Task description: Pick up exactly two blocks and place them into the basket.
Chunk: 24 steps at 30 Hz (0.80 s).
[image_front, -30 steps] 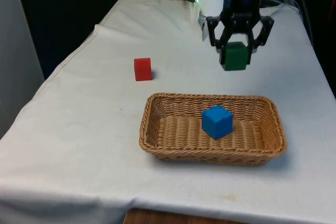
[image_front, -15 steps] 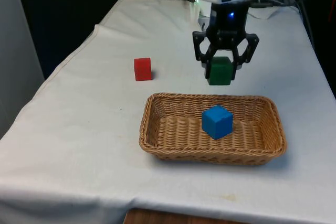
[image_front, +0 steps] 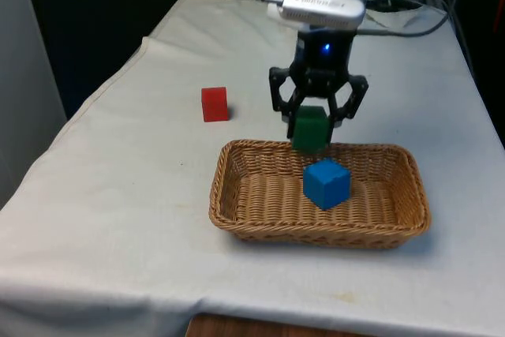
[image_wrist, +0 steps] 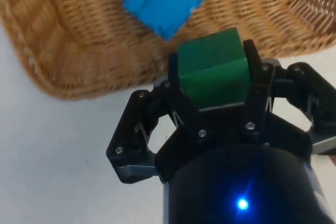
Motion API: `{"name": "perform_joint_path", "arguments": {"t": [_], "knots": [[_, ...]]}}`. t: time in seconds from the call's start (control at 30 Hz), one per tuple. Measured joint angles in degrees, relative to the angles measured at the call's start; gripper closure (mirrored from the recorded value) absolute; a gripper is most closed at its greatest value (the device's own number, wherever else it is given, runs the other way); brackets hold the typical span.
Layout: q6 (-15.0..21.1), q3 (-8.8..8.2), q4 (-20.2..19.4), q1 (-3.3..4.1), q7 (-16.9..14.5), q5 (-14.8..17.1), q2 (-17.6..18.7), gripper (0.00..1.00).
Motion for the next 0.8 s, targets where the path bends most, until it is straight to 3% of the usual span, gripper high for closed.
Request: {"name": "perform_joint_path", "arguments": {"t": [0.2,0.27,0.8], "knots": [[0.23,-0.52,2.98,-0.46,-0.52,1.38,3.44,0.94],[0.17,-1.09,4.70,-0.69,-1.09,2.23,5.04,0.99],[-2.18,-3.90,14.21,-2.29,-4.64,5.90,11.52,0.98]]}}
